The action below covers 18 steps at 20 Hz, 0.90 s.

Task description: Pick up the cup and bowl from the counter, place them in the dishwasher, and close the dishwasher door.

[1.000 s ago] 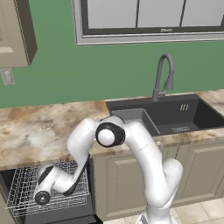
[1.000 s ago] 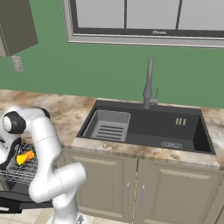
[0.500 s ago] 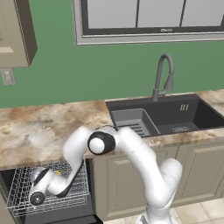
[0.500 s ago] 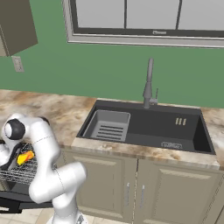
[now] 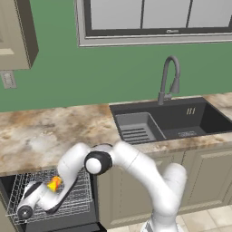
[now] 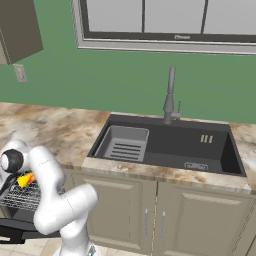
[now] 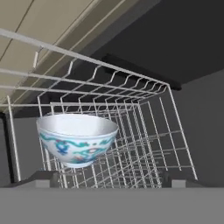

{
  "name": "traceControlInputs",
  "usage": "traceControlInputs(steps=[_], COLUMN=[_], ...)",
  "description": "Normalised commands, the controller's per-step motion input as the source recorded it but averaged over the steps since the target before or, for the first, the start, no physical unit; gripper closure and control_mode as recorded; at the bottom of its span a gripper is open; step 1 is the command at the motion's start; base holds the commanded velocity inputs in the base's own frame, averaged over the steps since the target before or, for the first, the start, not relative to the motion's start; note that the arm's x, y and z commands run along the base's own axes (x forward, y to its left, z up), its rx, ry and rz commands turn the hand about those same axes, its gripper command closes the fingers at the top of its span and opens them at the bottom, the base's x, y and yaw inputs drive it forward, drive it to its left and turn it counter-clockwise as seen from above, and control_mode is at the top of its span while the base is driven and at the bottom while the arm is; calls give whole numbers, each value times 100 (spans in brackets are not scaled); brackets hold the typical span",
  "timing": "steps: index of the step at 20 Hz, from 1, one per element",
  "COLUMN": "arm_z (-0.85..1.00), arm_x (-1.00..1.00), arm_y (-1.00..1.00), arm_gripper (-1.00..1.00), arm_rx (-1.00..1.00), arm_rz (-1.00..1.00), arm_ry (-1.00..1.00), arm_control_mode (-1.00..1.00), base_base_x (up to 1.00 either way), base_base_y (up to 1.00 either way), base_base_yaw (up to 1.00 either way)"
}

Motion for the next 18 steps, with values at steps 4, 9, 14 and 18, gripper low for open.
traceControlInputs(steps=[4, 9, 14, 18], arm_z=[10, 7, 15, 14], arm_x=[-32, -31, -16, -2], arm_y=[2, -17, -49, -57], arm_gripper=[-100, -100, -100, -100], arm_rx=[-1, 1, 0, 2], arm_rz=[0, 0, 0, 0], arm_ry=[-2, -2, -2, -3], arm_control_mode=[-100, -100, -100, -100], base_base_x=[0, 0, 0, 0], base_base_y=[0, 0, 0, 0], base_base_yaw=[0, 0, 0, 0])
